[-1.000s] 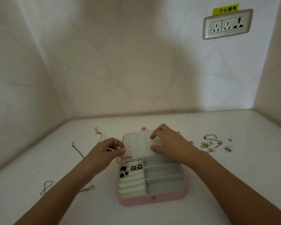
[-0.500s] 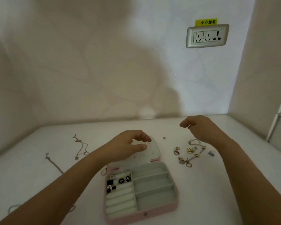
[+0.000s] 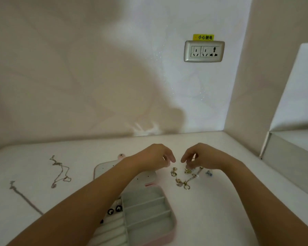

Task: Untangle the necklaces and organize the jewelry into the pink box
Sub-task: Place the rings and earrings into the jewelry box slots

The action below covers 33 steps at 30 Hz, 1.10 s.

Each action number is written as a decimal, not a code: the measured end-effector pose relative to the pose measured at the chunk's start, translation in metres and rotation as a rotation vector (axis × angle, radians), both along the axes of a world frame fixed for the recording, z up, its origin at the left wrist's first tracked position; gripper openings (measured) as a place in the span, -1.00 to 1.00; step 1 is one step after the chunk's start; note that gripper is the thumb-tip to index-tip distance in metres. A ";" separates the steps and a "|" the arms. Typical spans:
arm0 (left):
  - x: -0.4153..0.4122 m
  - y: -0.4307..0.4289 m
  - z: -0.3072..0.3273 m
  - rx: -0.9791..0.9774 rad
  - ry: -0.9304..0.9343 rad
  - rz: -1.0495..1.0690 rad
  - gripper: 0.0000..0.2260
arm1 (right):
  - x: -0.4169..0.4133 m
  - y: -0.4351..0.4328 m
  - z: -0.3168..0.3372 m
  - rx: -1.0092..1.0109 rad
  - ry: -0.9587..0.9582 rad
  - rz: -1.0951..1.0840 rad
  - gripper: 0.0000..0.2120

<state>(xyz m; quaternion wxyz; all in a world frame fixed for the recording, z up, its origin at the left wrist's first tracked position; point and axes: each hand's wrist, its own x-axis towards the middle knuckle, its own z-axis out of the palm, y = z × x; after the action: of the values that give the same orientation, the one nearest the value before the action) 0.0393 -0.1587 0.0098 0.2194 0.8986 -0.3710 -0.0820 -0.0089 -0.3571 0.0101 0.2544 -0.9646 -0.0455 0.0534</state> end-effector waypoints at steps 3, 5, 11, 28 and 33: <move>0.004 -0.004 -0.004 0.062 0.022 -0.010 -0.74 | 0.004 0.000 -0.003 -0.064 0.040 -0.022 -0.83; 0.005 -0.005 -0.006 0.102 0.032 -0.019 -0.76 | 0.006 -0.002 -0.003 -0.056 0.059 -0.049 -0.86; 0.007 -0.008 -0.007 0.144 0.066 -0.022 -0.76 | 0.008 -0.006 -0.006 0.006 0.017 -0.081 -0.87; -0.012 -0.015 0.005 -0.282 0.315 0.052 -0.72 | -0.017 -0.010 0.010 0.571 -0.052 -0.048 -0.93; -0.020 -0.015 0.004 -0.422 0.436 0.087 -0.81 | -0.014 -0.006 0.006 0.771 0.000 -0.023 -0.95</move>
<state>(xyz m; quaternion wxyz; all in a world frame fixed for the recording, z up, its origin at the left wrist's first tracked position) 0.0198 -0.1734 0.0135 0.4790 0.8095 -0.2851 -0.1845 -0.0234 -0.3628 0.0165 0.5989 -0.7986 -0.0515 0.0295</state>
